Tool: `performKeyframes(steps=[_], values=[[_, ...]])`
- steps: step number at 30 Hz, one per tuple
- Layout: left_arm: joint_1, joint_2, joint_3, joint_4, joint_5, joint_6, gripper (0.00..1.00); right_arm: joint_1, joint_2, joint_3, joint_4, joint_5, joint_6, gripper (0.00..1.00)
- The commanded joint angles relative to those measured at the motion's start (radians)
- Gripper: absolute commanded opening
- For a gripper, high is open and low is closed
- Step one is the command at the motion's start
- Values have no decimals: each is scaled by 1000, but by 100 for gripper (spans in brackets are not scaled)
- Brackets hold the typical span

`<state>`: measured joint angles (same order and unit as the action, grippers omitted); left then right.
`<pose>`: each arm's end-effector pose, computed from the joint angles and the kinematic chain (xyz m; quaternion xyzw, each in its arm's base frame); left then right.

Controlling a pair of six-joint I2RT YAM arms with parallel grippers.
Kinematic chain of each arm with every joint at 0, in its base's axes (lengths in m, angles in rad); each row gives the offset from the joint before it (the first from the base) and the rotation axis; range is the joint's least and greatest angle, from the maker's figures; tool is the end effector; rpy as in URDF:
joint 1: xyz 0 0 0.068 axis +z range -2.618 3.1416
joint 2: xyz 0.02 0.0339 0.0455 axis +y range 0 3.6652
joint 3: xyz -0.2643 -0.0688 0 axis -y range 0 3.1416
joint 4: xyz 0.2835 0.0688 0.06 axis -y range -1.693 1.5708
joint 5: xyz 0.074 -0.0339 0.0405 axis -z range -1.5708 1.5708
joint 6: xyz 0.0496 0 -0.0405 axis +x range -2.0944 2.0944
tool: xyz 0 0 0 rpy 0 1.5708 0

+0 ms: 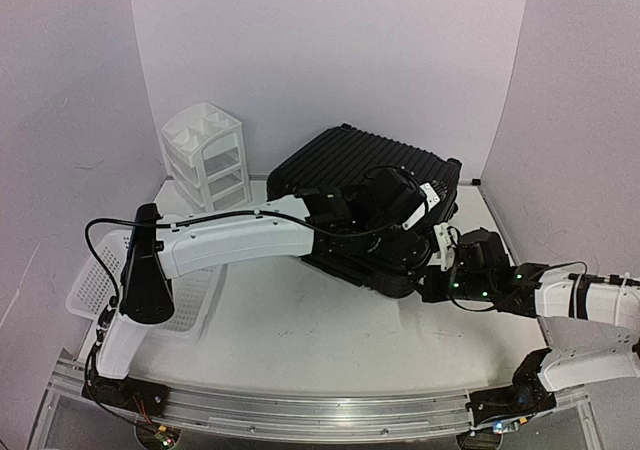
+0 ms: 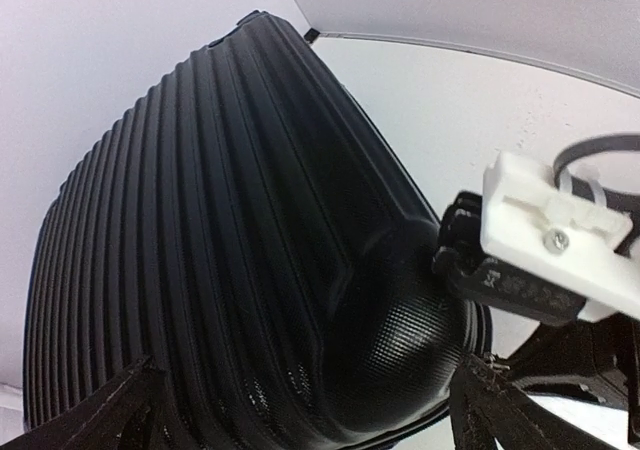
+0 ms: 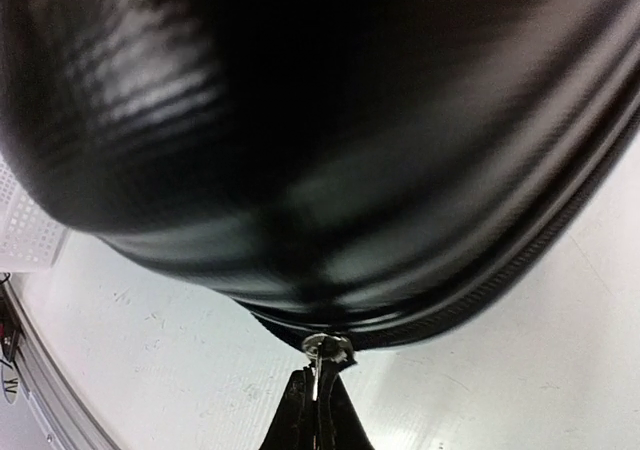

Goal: Open, take out, and arrange the luggage

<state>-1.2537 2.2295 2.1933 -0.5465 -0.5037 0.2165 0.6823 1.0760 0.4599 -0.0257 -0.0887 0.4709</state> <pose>0.1990 -0.5297 0.3076 0.4842 0.7117 -0.0371 0.5076 0.1986 0.1670 0.1574 -0.1140 0.8861 0.2772 0.3536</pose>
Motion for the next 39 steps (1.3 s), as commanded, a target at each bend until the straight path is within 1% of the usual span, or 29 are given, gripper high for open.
performKeyframes(steps=[1,4,5,10,12,13,15,18,20,23,25,28,31,32,34,35,37,38,39], values=[[-9,-88,-63,137,-95,28,96,91,54,112,184,-44,7,0],[-8,-152,-176,205,-42,39,95,121,80,140,163,-33,4,0],[-7,-162,-197,214,-30,41,96,121,65,131,154,0,17,0],[-8,-159,-195,218,13,33,99,119,-107,-7,121,312,97,0],[-9,-135,-163,220,36,44,99,118,-123,-26,108,369,96,0],[-10,-115,-139,221,36,60,99,118,-114,-19,99,378,85,0],[-13,-58,-80,218,-8,103,99,117,-89,-2,93,378,69,0],[-15,-10,-41,220,-51,141,99,118,-45,34,98,328,46,0],[-13,-8,-47,238,-44,144,100,118,-6,59,101,280,21,0],[-12,-1,-61,284,8,155,100,118,49,80,101,248,6,0],[-7,16,-50,285,53,145,100,118,60,77,101,286,29,0],[15,36,-36,248,33,104,99,118,37,68,65,368,57,0],[64,22,-69,184,22,22,98,117,3,90,-106,451,50,1],[82,11,-96,177,27,0,97,117,-12,88,-137,465,35,2],[110,-4,-145,173,31,-23,95,116,-47,69,-173,501,13,8],[122,-6,-160,168,15,-28,95,106,-62,51,-184,513,4,12],[142,-7,-173,146,-2,-38,94,48,-79,30,-187,487,-10,14],[149,-10,-182,139,-6,-47,94,-5,-76,26,-186,446,-15,12],[155,-18,-194,136,-8,-54,94,-65,-67,29,-185,371,-24,7]])
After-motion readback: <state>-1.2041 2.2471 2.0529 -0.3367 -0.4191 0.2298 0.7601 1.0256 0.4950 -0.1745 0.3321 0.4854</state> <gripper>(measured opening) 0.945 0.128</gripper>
